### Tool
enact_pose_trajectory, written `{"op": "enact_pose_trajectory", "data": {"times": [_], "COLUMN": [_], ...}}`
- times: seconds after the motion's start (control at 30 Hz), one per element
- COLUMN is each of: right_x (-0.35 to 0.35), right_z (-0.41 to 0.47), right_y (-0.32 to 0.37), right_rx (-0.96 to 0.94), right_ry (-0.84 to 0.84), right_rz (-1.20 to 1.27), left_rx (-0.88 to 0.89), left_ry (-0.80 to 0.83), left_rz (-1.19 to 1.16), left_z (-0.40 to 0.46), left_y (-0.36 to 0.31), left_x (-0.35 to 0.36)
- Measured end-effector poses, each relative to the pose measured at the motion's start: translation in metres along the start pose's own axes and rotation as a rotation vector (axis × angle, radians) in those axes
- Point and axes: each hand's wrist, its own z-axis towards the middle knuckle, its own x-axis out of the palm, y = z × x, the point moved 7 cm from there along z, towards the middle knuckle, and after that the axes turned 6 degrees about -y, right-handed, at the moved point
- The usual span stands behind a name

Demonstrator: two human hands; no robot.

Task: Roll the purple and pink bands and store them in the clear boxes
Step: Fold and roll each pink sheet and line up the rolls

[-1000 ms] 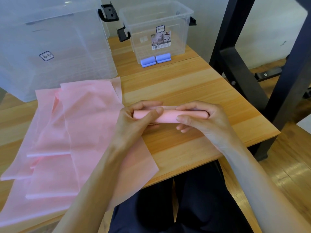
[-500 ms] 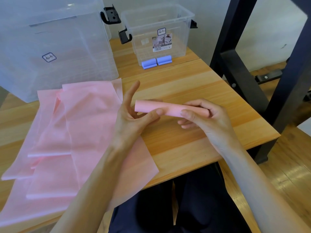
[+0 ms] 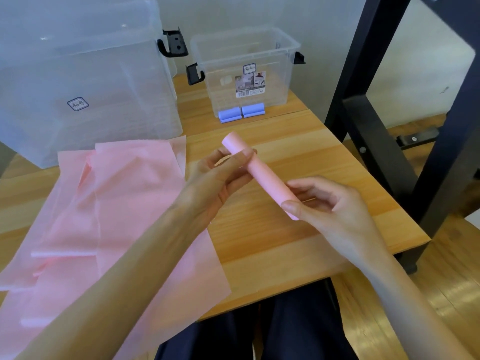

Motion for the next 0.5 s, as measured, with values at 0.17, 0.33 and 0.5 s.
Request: {"op": "enact_pose_trajectory", "data": {"times": [0.17,0.33,0.5], "right_x": [-0.036,-0.061,-0.078], "right_z": [0.018,0.046,0.079], "right_y": [-0.003,-0.010,-0.020], "right_rx": [0.003,0.033,0.082], "right_ry": [-0.129,-0.186,-0.248], "right_rz": [0.000,-0.111,-0.211], "left_rx": [-0.052,-0.058,-0.018], "left_ry": [0.080,0.108,0.080], "left_rz": [0.145,0.296,0.456], "left_z": [0.045,0.098,0.142], "left_y": [0.002,0.007,0.008], "left_x": [0.044,0.076,0.089]}}
